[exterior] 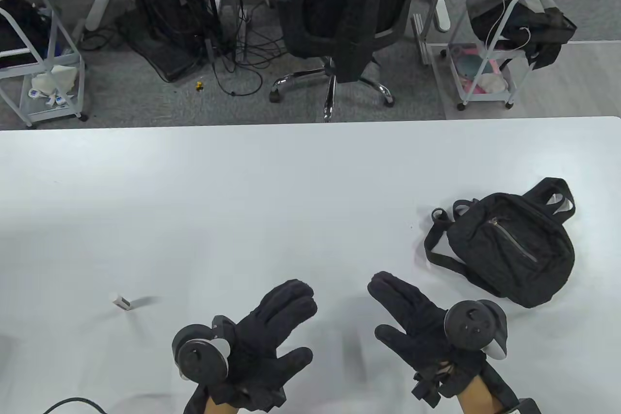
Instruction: Apply lubricant on backpack
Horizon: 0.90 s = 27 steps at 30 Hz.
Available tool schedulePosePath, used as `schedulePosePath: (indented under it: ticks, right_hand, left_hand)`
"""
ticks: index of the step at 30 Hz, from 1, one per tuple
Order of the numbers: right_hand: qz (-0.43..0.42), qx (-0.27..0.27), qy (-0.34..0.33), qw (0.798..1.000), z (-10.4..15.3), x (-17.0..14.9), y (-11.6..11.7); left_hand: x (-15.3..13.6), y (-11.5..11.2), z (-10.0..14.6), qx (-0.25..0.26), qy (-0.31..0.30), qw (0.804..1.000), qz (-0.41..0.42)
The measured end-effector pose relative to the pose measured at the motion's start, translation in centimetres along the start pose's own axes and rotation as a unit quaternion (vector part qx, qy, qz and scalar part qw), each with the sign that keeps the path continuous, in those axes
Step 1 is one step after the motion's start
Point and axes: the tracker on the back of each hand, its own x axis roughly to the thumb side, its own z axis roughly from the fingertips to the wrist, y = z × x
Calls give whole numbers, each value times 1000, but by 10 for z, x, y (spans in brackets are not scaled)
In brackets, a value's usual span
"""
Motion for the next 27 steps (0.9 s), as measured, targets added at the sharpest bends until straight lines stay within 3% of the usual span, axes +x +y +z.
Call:
schedulePosePath:
  ticks: [9,13,17,23,27]
  right_hand:
    - [17,-14,18,1000,1,-5,-8]
    - [48,-51,31,997,5,-7,-25]
    - [84,-97,95,987,13,-16,-47]
    - [134,-135,241,952,25,-46,-73]
    - [172,-137,364,905,28,-75,-81]
  left_hand:
    - [1,1,0,-1,-2,1000,-9]
    - [0,0,0,-6,-3,1000,-11]
    - [0,-1,-1,-10,-2,1000,-8]
    - [0,-6,-3,-23,-2,1000,-8]
    - [0,-9,-4,-31,-3,999,-9]
